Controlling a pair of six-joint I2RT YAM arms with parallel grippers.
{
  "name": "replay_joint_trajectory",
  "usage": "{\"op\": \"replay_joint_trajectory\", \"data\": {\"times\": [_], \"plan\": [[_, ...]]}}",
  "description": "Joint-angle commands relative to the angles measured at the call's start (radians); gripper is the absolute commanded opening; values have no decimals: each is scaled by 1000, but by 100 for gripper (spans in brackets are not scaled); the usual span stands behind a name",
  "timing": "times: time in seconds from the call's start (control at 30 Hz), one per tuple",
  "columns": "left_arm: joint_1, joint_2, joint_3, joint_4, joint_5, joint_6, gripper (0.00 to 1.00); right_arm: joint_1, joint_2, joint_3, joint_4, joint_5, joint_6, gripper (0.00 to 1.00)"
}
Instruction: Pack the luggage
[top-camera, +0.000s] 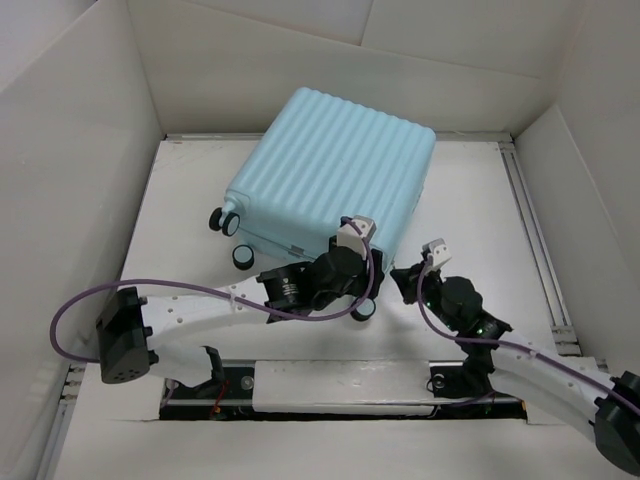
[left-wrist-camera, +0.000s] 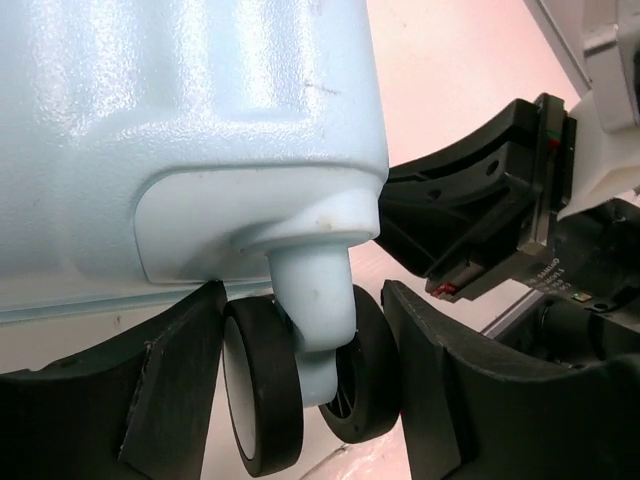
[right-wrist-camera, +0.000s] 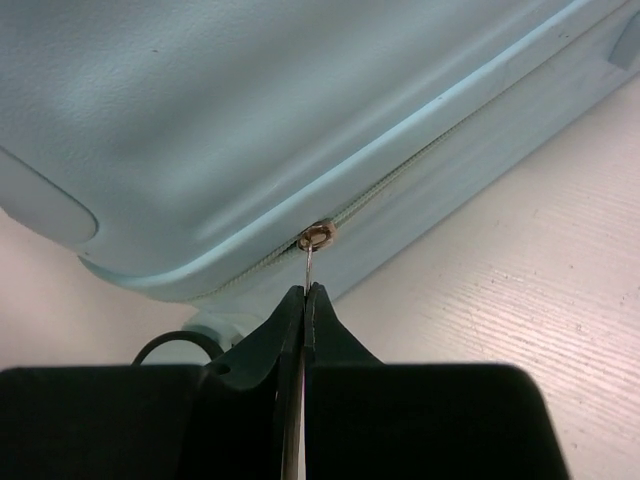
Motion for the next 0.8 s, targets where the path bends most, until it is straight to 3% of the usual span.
{"op": "replay_joint_trajectory", "data": {"times": [0.0,0.4,0.77], "plan": [[28,19,99,104,9,27,0,142,-79,8,29,-44,96,0],[134,73,183,90,114,27,0,570,-2,97,-60,219,170,0],[160,-45,30,50,86,57,0,606,-47,143,-236,299,204,0]]}}
